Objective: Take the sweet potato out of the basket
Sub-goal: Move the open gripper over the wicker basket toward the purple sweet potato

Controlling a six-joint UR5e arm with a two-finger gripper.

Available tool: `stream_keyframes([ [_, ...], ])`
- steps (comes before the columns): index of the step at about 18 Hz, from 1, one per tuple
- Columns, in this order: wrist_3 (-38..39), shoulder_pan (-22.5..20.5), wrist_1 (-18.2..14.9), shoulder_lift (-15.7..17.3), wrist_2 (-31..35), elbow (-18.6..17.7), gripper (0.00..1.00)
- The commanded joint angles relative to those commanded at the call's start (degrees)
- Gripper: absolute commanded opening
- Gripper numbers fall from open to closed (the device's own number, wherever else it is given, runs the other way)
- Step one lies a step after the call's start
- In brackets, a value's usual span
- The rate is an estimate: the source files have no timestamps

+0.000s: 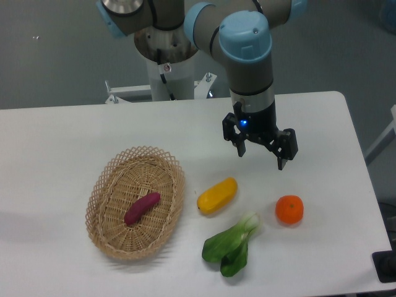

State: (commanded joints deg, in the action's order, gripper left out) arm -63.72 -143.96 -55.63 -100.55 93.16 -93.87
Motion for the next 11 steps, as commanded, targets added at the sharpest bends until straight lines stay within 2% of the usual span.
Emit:
stream_keyframes([
  [6,1.0,0.1,0.1,-0.3,-1.5,0.5,1.0],
  [7,2.2,0.1,0.5,-0.4,-2.5,0.3,1.0],
  [9,5.9,0.4,3.6,-0.8,-6.3,0.4,1.0],
  [11,9.7,0.5,4.4,-0.8,-7.2,-0.2,1.0],
])
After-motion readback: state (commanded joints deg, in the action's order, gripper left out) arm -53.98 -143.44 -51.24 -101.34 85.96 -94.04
